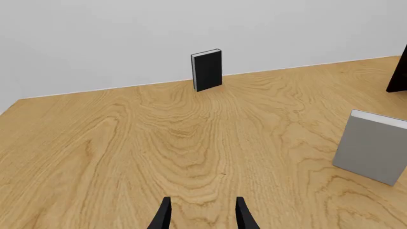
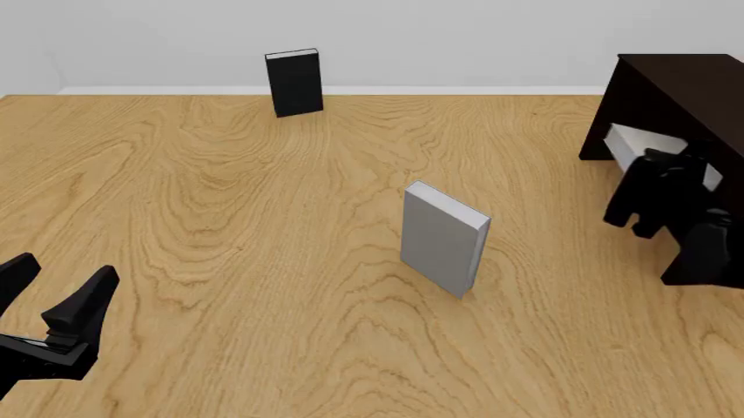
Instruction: Pick up the book on the right and place it on the cabinet shelf.
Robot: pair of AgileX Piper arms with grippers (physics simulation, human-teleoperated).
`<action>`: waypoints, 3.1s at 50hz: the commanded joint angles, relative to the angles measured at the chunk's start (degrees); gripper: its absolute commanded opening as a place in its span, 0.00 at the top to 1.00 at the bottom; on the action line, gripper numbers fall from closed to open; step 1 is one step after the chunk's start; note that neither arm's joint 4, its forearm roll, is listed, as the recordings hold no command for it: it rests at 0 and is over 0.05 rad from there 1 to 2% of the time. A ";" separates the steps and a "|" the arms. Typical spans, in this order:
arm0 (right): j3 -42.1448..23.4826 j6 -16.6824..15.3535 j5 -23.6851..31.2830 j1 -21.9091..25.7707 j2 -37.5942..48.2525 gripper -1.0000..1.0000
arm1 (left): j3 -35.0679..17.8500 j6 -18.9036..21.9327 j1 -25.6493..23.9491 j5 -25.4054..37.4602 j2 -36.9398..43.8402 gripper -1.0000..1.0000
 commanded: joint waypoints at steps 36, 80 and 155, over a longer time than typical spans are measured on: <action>-6.77 1.55 1.72 -4.71 5.83 1.00 | 0.00 0.01 0.14 -0.12 0.91 0.00; -8.27 5.44 9.97 -4.39 5.19 0.00 | 0.00 0.13 0.08 -1.30 1.92 0.00; -10.15 5.94 13.03 5.42 5.73 0.00 | 0.00 0.06 -0.23 -1.39 2.31 0.00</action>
